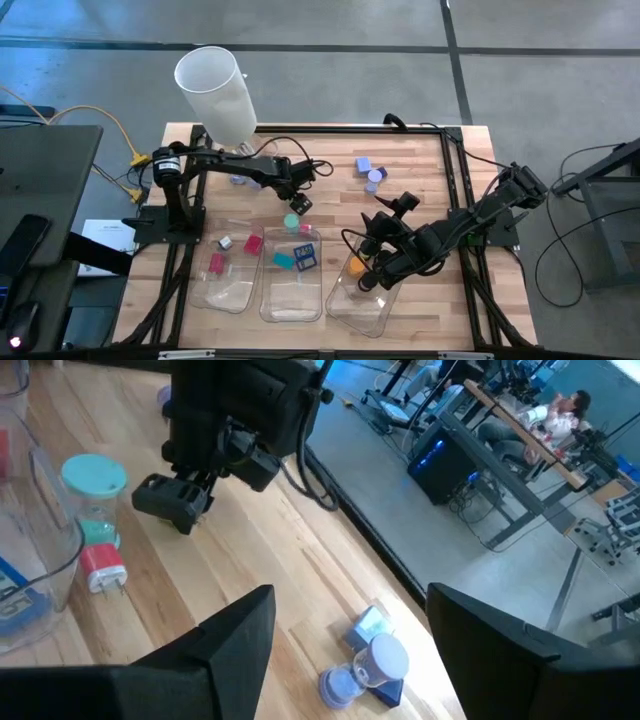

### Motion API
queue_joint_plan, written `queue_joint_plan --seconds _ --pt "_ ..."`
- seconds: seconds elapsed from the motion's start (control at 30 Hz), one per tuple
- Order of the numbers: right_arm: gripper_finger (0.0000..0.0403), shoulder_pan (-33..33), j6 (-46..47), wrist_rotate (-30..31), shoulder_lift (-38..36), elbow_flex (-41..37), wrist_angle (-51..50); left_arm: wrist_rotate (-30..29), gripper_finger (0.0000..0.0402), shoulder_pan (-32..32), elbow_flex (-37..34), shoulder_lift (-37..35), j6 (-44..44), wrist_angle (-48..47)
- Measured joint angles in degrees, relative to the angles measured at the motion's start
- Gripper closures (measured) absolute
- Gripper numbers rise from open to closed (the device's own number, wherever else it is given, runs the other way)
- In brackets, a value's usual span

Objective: Pick & Place Office items
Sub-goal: Put the green adapter into the left bin

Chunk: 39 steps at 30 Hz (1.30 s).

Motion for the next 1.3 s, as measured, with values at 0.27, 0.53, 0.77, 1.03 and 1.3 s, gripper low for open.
queue_joint_plan --seconds 0.27,0.53,0.77,1.03,1.3 --pt "0.0152 0.00 -0.04 -1.11 0.00 0.00 0.17 0.14 0.0159 0.04 0.07 0.62 0.07 -0.54" --pt "0.0152 0.00 -0.02 -1.11 0.00 0.00 0.17 0.09 0.0257 0.11 0.04 0.74 3.00 -1.91" --pt "0.0152 -0.01 0.00 -1.22 0.00 0.00 0.18 -2.00 0.0280 -0.55 0.00 0.57 3.89 -2.03" --pt "0.0152 0.00 -0.02 -2.21 0.00 0.00 0.26 -2.09 0.0280 -0.55 -0.28 -0.58 5.19 -2.30" --pt "0.0152 -0.02 -0.07 -2.29 0.00 0.00 0.30 -5.05 0.0280 -0.97 -0.28 -7.95 5.47 -3.00"
